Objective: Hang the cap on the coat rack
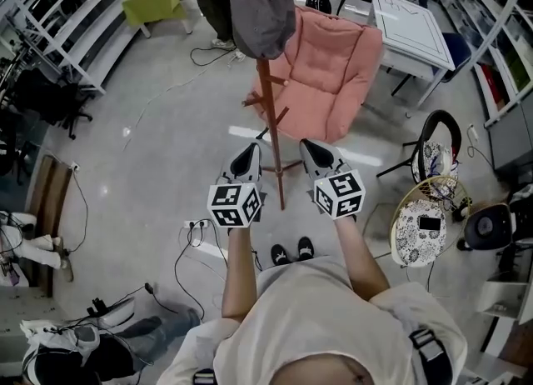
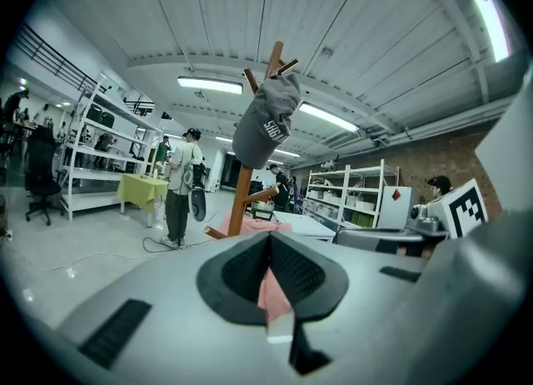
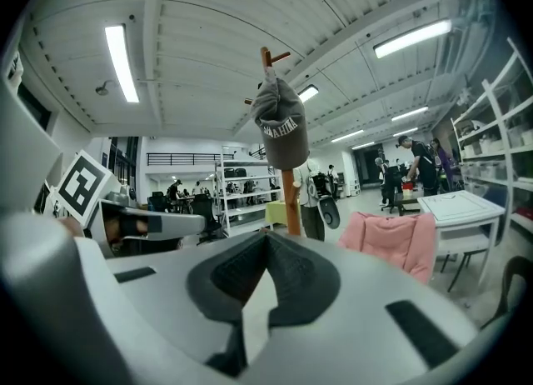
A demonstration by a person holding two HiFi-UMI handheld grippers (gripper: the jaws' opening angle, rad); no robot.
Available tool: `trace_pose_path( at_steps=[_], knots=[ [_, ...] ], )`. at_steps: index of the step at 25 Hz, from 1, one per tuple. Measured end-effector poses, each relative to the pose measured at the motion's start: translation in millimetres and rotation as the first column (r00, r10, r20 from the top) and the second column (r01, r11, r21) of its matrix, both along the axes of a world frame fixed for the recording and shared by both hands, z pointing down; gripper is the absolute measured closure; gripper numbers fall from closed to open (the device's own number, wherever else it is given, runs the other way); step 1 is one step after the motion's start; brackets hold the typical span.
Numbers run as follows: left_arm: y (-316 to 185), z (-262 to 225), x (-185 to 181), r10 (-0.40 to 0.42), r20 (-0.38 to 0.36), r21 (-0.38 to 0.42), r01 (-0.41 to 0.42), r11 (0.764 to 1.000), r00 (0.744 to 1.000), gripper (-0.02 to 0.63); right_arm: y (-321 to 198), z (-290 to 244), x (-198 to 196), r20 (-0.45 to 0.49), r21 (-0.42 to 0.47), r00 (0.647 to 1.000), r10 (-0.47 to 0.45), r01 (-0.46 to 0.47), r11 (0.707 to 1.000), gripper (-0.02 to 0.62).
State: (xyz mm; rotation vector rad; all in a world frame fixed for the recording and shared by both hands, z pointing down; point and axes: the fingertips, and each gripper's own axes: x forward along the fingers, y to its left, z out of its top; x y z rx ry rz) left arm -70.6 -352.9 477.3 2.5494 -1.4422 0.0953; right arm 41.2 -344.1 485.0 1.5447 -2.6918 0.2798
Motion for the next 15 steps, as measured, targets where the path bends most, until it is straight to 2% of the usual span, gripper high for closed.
trace_pose_path(
  at_steps=[5,10,15],
  knots=[
    [3.3,2.1,3.8,0.001,0.019,0.003,-0.001,1.0,1.0,0.599,4.6,1.6,-5.6,-0.017,-0.005,1.0,-0.018,0.018,1.0,0.592],
    [7.5,-0.3,6.7,0.004,-0.012,0.003,-0.004,1.0,1.0,0.599,7.0,4.2,-2.7,-0.011,-0.011,1.0,-0.017,0.017,1.0,0.592],
    [7.7,-3.2,8.6,0.004,-0.012,0.01,-0.004,1.0,1.0,0.6,3.8,4.6,-0.8,-0.013,-0.025,1.0,-0.009,0.009,1.0,0.592]
  ],
)
